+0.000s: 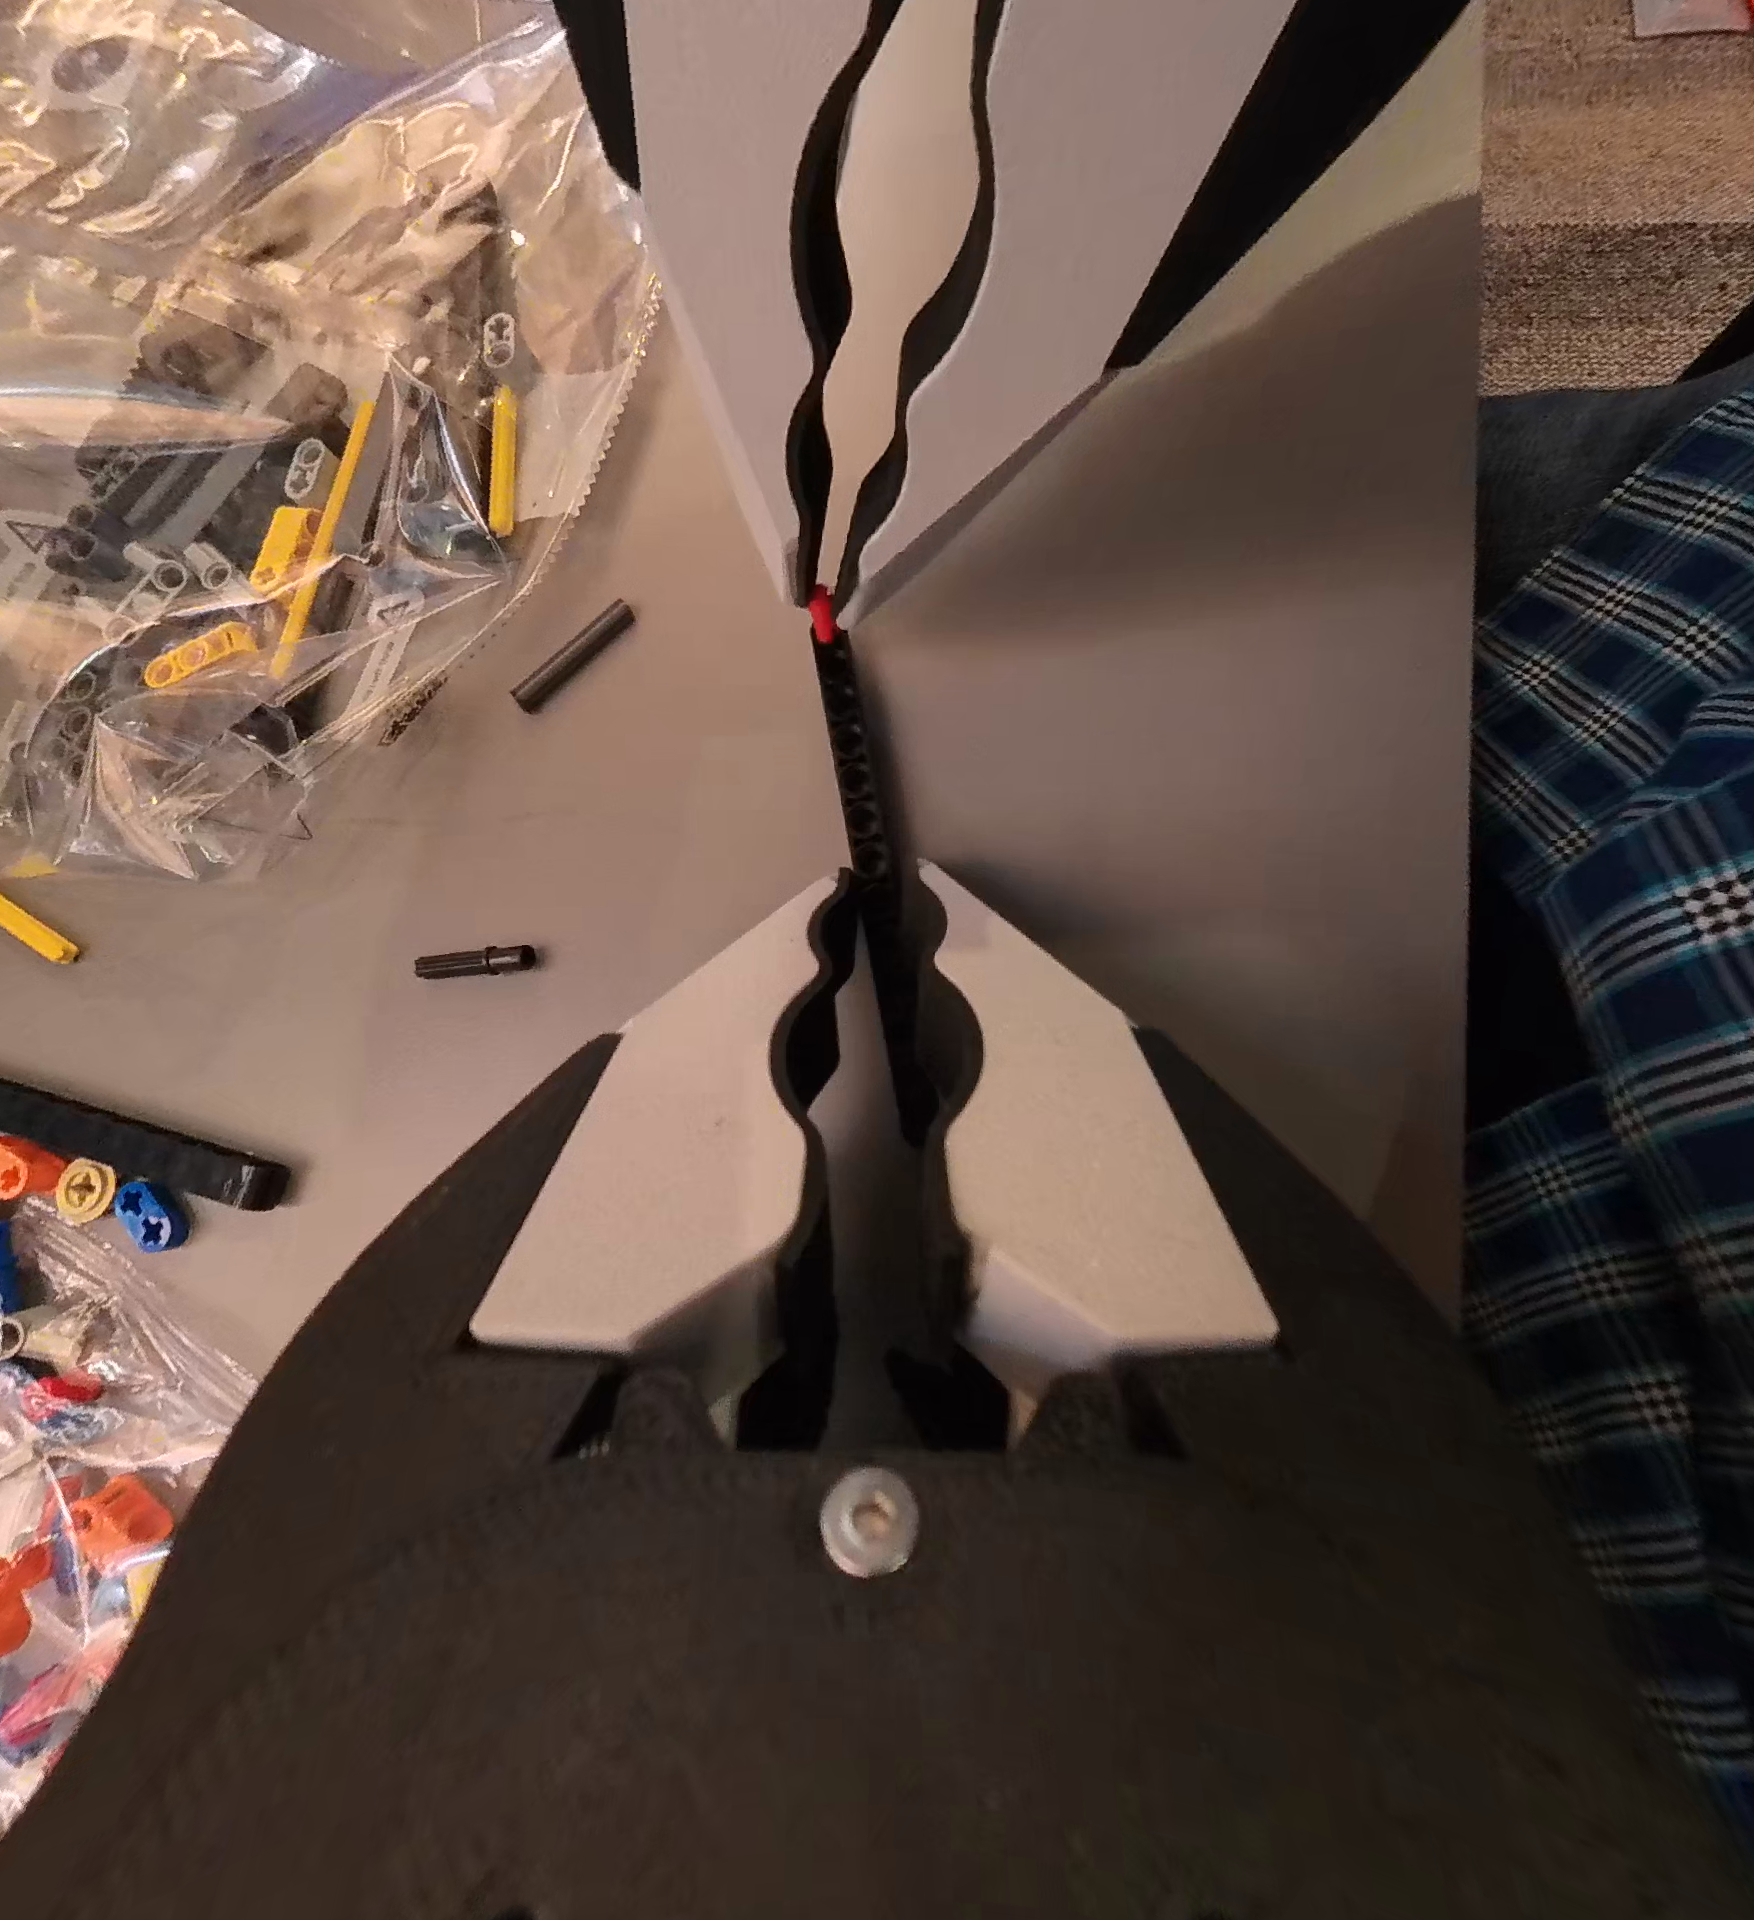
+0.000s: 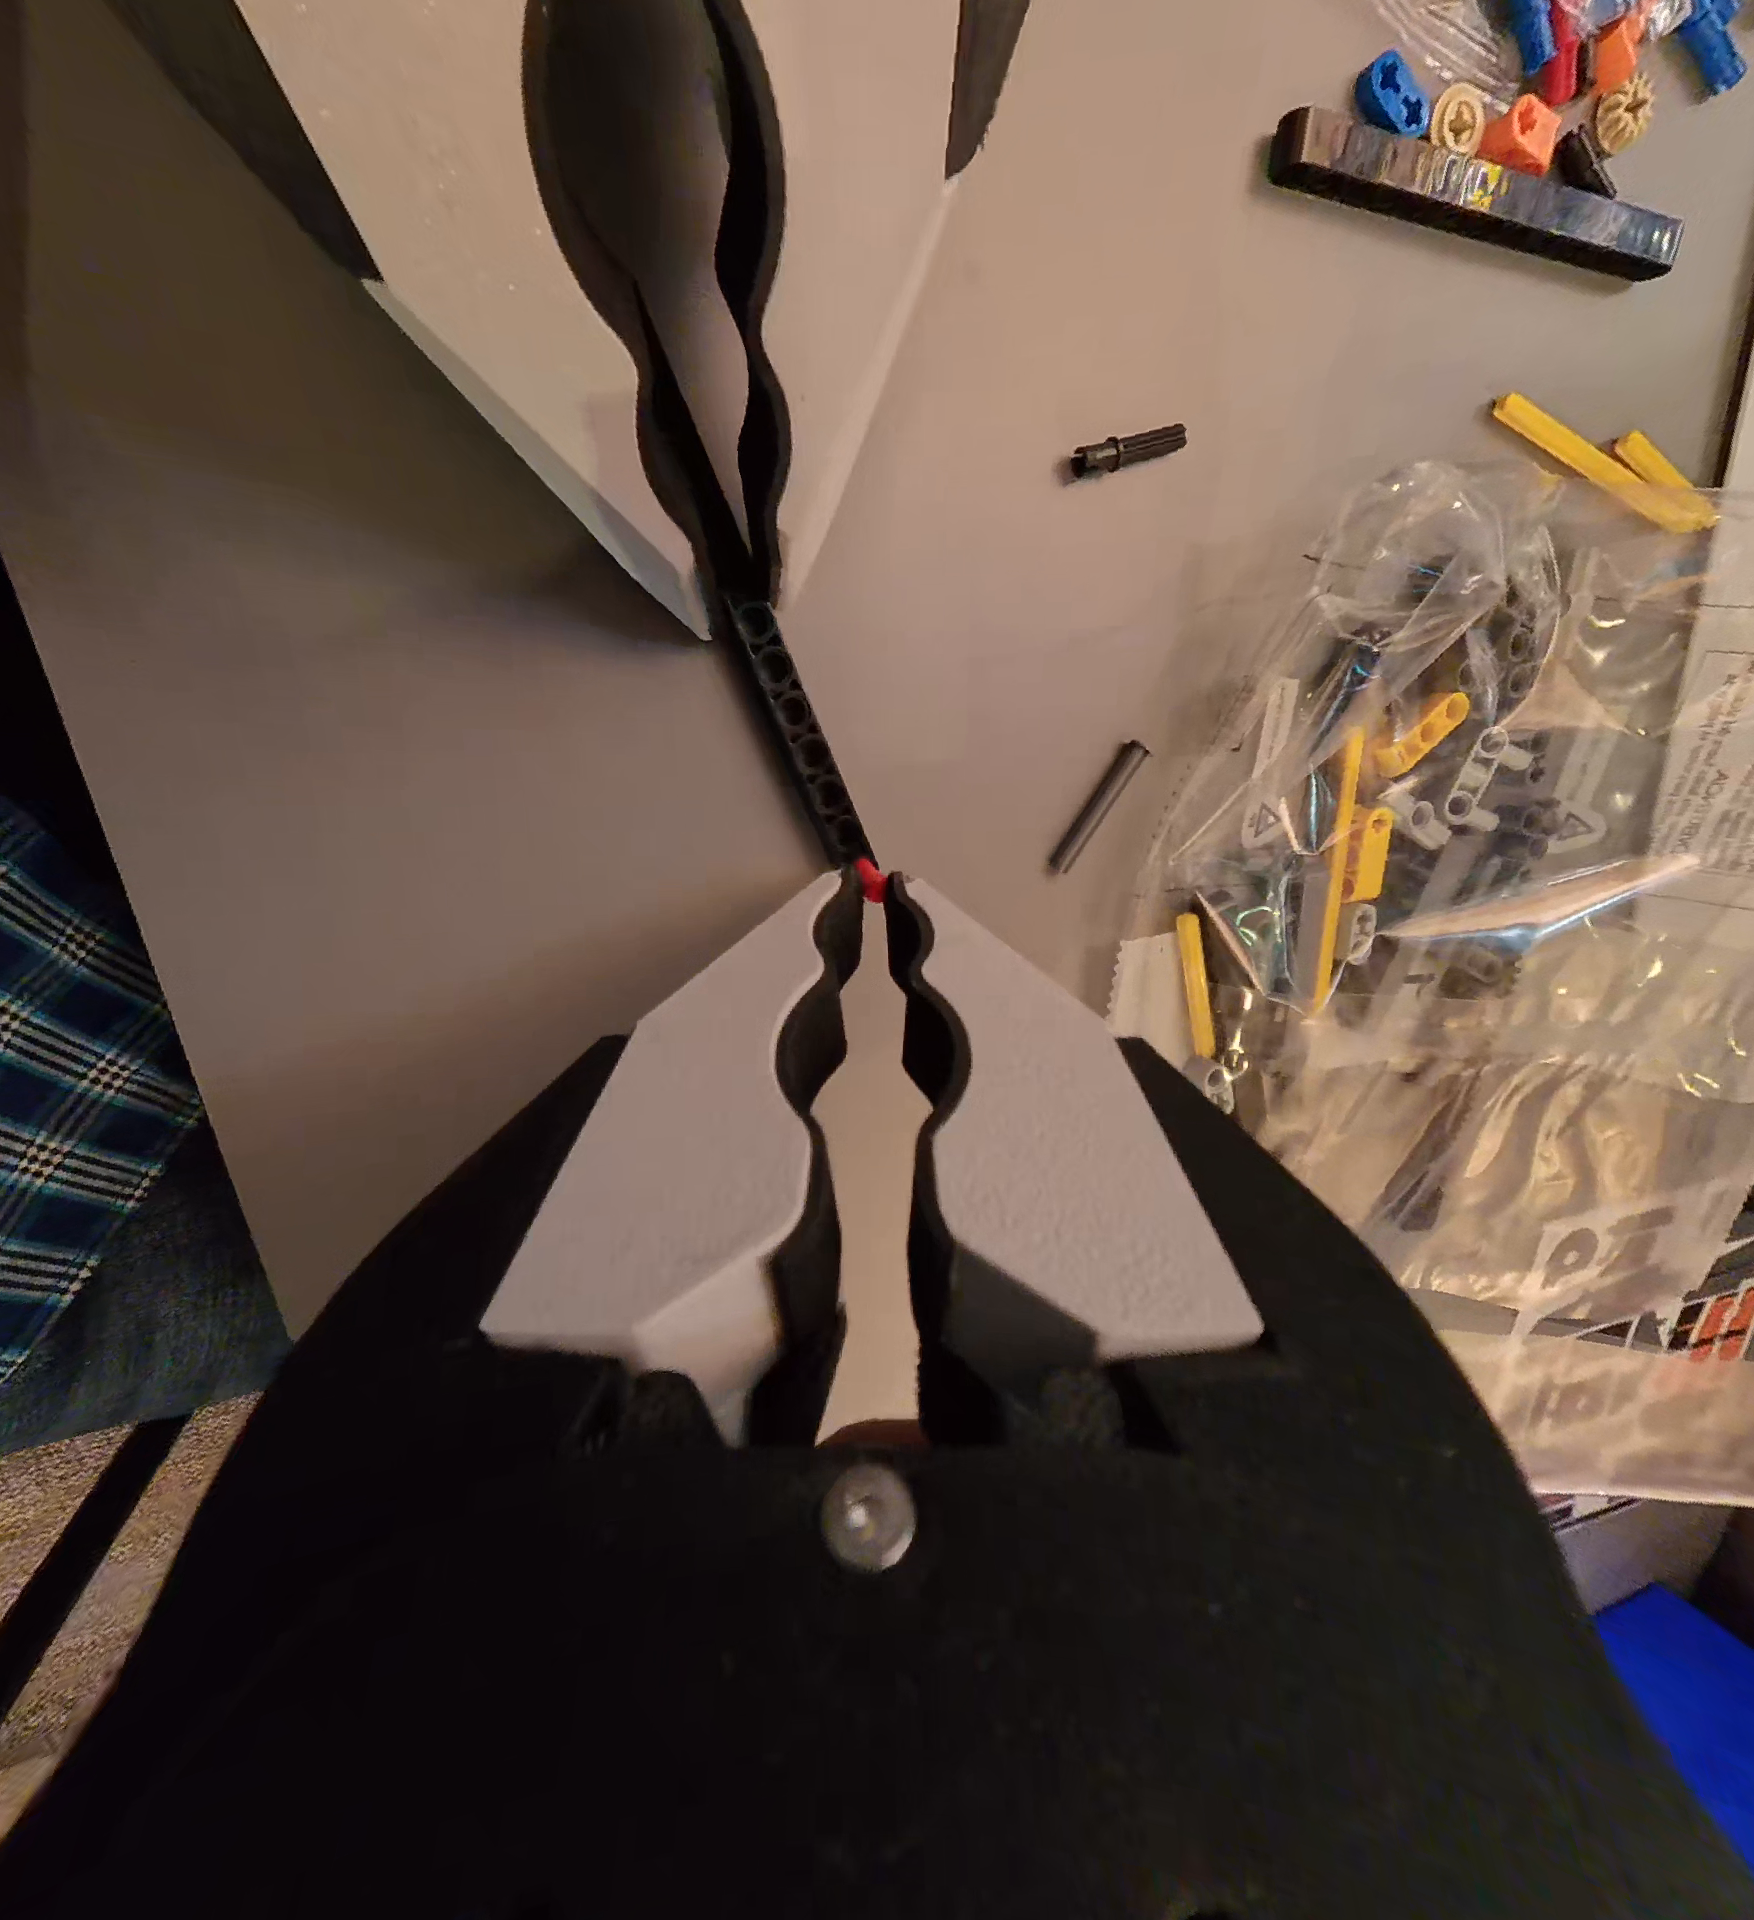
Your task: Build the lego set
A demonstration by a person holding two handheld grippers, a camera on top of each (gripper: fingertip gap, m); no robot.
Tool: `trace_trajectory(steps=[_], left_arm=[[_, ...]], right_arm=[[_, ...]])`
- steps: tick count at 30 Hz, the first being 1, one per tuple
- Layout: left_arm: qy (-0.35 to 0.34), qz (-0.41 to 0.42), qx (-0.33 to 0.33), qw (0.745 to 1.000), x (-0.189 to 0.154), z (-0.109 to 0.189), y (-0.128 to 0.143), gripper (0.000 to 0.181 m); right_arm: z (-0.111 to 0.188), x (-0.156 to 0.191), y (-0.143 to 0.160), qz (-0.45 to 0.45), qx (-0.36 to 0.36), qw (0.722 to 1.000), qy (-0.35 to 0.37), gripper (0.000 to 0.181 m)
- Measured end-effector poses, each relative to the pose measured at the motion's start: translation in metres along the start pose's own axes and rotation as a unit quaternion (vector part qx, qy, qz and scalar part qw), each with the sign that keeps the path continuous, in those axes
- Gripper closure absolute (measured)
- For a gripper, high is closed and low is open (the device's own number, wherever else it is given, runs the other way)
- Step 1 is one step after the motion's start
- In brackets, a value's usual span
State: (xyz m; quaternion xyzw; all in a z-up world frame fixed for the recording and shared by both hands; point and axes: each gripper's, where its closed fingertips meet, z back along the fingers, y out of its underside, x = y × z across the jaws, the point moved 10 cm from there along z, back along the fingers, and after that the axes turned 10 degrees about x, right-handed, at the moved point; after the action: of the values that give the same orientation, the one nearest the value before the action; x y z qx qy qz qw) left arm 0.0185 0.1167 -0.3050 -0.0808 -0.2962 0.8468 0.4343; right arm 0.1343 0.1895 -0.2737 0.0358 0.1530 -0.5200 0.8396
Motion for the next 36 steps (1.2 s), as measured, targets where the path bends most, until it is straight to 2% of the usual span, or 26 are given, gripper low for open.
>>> trace_trajectory(steps=[25, 36], left_arm=[[-0.002, -0.012, -0.009, 1.000, 0.0009, -0.0010, 0.0008, 0.175], [-0.004, -0.016, -0.010, 1.000, 0.0008, -0.0013, 0.0003, 0.175]], right_arm=[[-0.0007, -0.0006, 0.0004, 0.028, 0.008, 1.000, 0.002, 0.180], [-0.0005, 0.0019, -0.0041, 0.049, 0.031, 0.998, 0.026, 0.180]])
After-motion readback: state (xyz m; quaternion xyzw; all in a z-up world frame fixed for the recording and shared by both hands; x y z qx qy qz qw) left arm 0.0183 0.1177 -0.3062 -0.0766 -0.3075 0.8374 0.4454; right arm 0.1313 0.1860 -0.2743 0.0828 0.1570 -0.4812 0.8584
